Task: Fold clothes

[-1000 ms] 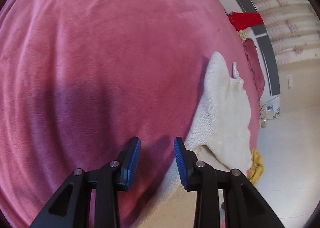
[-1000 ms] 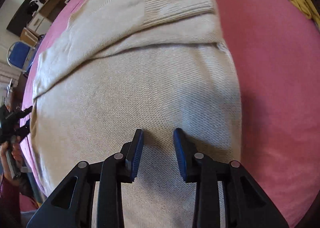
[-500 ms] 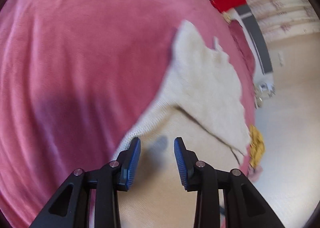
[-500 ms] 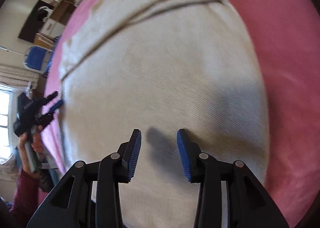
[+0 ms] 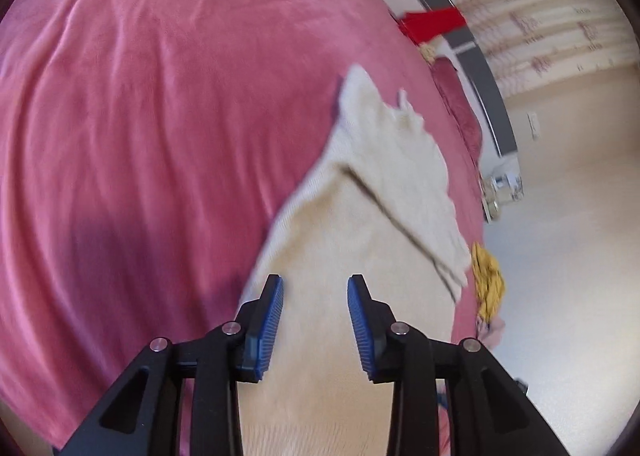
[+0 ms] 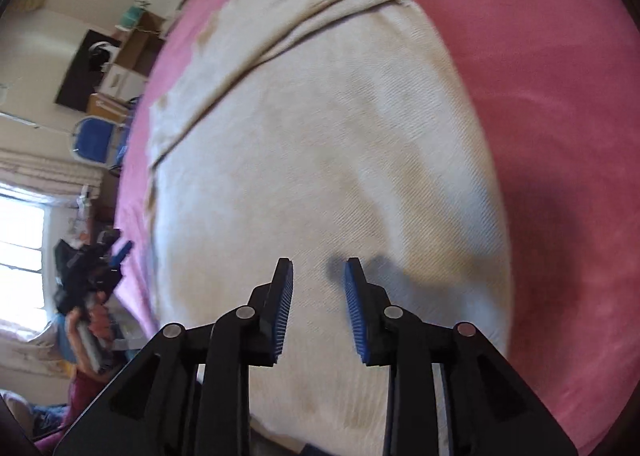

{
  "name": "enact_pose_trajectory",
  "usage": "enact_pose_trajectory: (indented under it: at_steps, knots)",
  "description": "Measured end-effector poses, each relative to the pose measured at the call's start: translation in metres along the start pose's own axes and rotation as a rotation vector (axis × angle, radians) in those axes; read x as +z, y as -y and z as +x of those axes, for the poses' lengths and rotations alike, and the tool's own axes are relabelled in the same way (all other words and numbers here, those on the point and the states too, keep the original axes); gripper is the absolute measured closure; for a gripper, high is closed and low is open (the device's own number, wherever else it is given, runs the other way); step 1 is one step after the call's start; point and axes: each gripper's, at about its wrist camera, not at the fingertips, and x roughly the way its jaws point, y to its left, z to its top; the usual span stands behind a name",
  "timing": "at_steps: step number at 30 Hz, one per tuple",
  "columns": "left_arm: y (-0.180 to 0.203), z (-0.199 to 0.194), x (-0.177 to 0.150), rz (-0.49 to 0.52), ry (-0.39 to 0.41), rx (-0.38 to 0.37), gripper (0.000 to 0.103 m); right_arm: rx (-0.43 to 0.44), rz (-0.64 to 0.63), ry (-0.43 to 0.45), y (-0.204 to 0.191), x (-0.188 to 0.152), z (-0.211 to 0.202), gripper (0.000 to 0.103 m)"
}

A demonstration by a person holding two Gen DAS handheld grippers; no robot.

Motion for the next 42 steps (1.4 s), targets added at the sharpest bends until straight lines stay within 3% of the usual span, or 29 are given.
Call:
enact_pose_trajectory:
  at_steps: [2, 6, 7, 9, 13, 17, 20, 21, 22, 23, 26, 34, 39, 42]
  knots:
    - [0.006, 0.010, -0.020, 0.019, -0.035, 0.024, 0.069, 0.020, 0.005, -0.036, 0.000, -0.015, -0.001, 0.072]
    - [0.001, 0.026, -0.058, 0.048, -0.104, 0.109, 0.070, -0.086, 0.049, -0.087, 0.033, -0.039, 0.009, 0.073]
    - [0.001, 0.028, -0.065, 0.049, -0.109, 0.123, 0.073, -0.107, 0.066, -0.086, 0.042, -0.041, 0.012, 0.082]
    - [0.005, 0.019, -0.066, 0.027, -0.080, 0.114, 0.073, -0.138, 0.094, -0.058, 0.055, -0.043, 0.003, 0.092]
    - [0.022, 0.003, -0.075, 0.058, -0.041, 0.076, 0.070, -0.154, 0.083, -0.012, 0.048, -0.046, -0.011, 0.088]
    - [0.033, 0.014, -0.092, 0.116, -0.080, 0.101, 0.070, -0.077, 0.055, 0.045, 0.035, -0.051, -0.019, 0.084]
    - [0.033, 0.031, -0.104, 0.108, -0.138, 0.124, 0.070, -0.072, 0.056, 0.051, 0.034, -0.054, -0.012, 0.084]
    - [0.035, 0.033, -0.109, 0.114, -0.148, 0.124, 0.069, -0.074, 0.080, 0.065, 0.039, -0.054, -0.014, 0.087]
    - [0.040, 0.026, -0.114, 0.135, -0.146, 0.112, 0.069, -0.075, 0.103, 0.078, 0.044, -0.054, -0.016, 0.098]
    - [0.042, 0.021, -0.118, 0.146, -0.144, 0.102, 0.069, -0.076, 0.127, 0.092, 0.049, -0.055, -0.018, 0.099]
    - [0.031, 0.012, -0.120, 0.112, -0.137, 0.088, 0.069, -0.078, 0.194, 0.130, 0.063, -0.055, -0.022, 0.094]
    - [0.004, -0.012, -0.127, 0.020, -0.119, 0.050, 0.069, 0.004, 0.246, 0.153, 0.052, -0.019, 0.013, 0.094]
    - [-0.004, -0.016, -0.131, -0.003, -0.119, 0.052, 0.069, 0.103, 0.288, 0.149, 0.073, -0.022, 0.002, 0.094]
    - [-0.004, -0.018, -0.133, 0.002, -0.124, 0.053, 0.069, 0.136, 0.310, 0.172, 0.078, -0.020, 0.001, 0.084]
